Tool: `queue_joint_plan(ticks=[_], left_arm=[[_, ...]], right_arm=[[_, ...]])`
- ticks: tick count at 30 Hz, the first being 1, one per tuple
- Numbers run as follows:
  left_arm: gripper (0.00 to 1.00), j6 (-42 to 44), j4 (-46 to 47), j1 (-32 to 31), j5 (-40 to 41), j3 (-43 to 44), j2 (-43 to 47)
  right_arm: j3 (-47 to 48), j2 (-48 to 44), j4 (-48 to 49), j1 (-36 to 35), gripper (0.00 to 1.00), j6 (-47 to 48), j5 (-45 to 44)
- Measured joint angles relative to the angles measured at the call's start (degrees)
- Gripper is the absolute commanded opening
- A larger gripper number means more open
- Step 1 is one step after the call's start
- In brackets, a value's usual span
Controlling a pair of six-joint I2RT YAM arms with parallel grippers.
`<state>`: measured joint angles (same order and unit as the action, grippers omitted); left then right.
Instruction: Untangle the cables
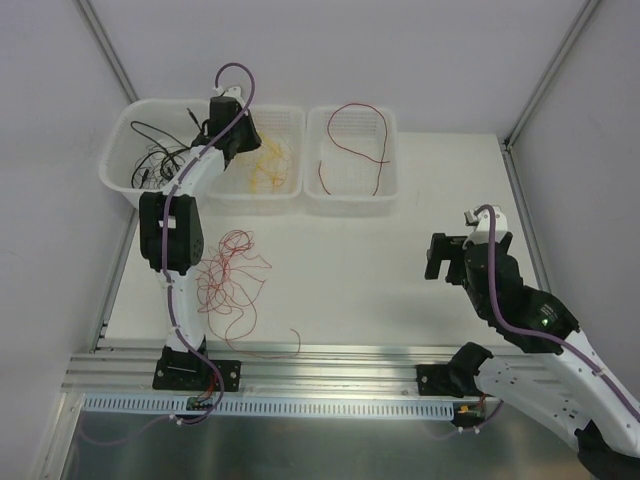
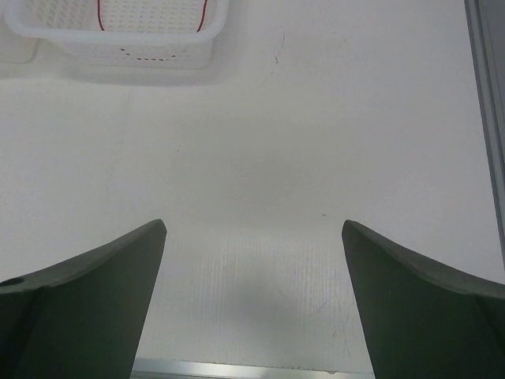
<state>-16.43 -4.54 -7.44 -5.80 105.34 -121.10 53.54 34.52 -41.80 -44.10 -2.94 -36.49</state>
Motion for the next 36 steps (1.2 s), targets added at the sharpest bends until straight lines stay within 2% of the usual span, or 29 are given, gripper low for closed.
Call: queue_joint_plan(ticks=[1, 4, 7, 8, 11, 12, 15, 23, 29, 33, 36], left_arm=[[0.26, 0.15, -0.55, 0.0, -0.17, -0.81, -0.17], [0.34, 0.96, -1.57, 0.02, -0.76, -2.58, -0.2], [0.52, 1.73, -2.08, 0.0, -1.2, -2.97, 0.2], [0.62, 2.1, -2.23, 0.0, -1.18, -3.17, 0.66], [0.77, 2.4, -2.27, 0.0, -1.16, -4.15, 2.93], [0.85, 2.45, -2.47, 0.0, -1.16, -4.81, 4.26], [0.91, 2.03, -3.23, 0.0, -0.96, -6.34, 8.87], [0.91, 0.07, -4.42, -0.04, 0.87, -13.75, 25.18], [0.88, -5.09, -6.23, -2.21, 3.19, -32.48, 36.94], [0.84, -6.12, -3.98, -8.31, 6.08, -44.61, 39.32], [0.81, -6.51, 1.25, -13.22, 9.05, -52.85, 39.91]], right_arm=[[0.0, 0.39, -0.13, 0.0, 1.0, 0.0, 0.22], [0.0, 1.2, -0.24, 0.0, 1.0, -0.02, 1.03], [0.0, 1.33, -0.59, 0.0, 0.99, -0.37, 1.75], [0.0, 1.31, -0.68, 0.0, 1.0, -0.63, 2.12], [0.0, 1.14, -1.33, 0.0, 1.0, -1.36, 2.99], [0.0, 0.98, -1.68, 0.0, 1.0, -1.55, 3.19], [0.02, 0.26, -2.8, 0.0, 0.99, -2.19, 4.24], [0.79, -0.39, -5.64, 0.0, 1.0, -3.58, 9.22], [0.79, -1.01, -5.68, 0.0, 1.0, -4.79, 11.96], [0.79, -1.18, -5.66, 0.0, 1.0, -5.25, 12.87], [0.76, -1.2, -5.66, 0.0, 1.0, -5.44, 13.25]])
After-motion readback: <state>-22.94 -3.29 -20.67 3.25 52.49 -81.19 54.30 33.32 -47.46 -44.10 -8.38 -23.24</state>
